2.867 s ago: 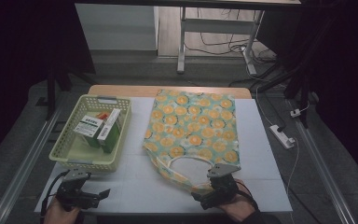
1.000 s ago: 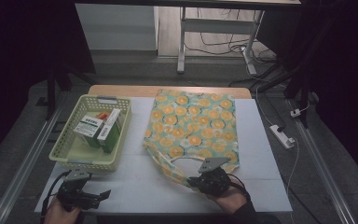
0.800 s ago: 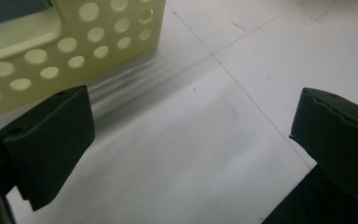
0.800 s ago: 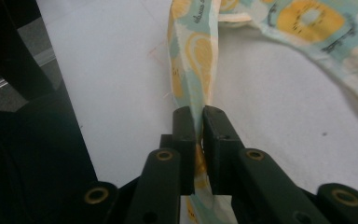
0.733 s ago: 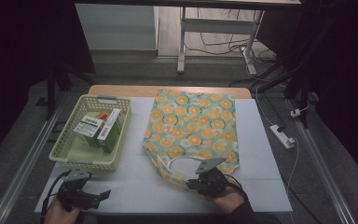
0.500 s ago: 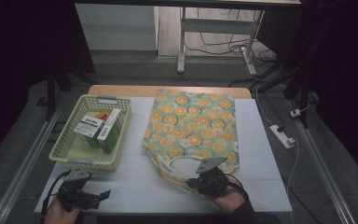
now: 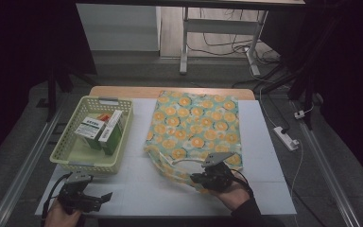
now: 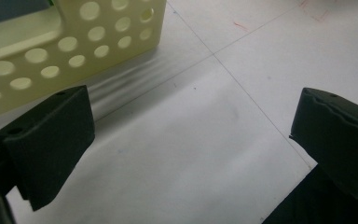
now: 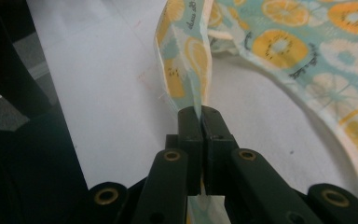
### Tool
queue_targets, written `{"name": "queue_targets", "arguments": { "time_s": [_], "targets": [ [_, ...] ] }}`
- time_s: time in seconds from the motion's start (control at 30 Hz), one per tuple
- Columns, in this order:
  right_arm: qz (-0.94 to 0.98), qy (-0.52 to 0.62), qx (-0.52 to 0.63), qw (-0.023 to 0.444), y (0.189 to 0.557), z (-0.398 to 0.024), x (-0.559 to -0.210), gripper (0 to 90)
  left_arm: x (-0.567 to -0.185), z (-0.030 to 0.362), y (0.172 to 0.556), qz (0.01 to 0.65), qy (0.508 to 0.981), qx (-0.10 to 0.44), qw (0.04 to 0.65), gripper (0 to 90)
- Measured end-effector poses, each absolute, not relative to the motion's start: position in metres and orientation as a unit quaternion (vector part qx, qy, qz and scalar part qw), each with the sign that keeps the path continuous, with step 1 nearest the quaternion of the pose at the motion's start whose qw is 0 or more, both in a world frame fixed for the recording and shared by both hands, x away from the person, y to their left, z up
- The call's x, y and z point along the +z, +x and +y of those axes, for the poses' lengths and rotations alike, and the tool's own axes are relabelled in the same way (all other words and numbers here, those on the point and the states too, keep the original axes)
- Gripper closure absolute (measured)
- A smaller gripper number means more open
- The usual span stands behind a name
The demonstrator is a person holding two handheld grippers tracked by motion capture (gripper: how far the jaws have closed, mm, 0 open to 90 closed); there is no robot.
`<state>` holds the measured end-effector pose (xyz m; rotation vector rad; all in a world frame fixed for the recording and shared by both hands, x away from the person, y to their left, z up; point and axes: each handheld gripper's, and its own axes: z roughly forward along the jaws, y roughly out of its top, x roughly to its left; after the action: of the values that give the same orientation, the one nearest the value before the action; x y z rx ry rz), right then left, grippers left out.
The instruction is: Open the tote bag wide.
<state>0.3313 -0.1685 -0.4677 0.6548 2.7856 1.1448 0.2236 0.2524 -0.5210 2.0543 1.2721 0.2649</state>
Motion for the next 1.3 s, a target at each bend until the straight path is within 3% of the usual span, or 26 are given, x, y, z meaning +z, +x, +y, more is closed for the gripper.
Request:
{"name": "queue_targets", "arguments": {
  "time_s": [0.8,1.3],
  "targets": [
    [0.898,0.238,0.369,0.04,0.368,-0.163,-0.466,88.9,-0.521,0.253,0.224,0.492,0.792,0.103,0.348,0.0],
    [0.887,0.27,0.368,0.072,0.432,-0.164,-0.461,89.4,-0.521,0.253,0.224,0.494,0.789,0.102,0.35,0.0]
  ]
}}
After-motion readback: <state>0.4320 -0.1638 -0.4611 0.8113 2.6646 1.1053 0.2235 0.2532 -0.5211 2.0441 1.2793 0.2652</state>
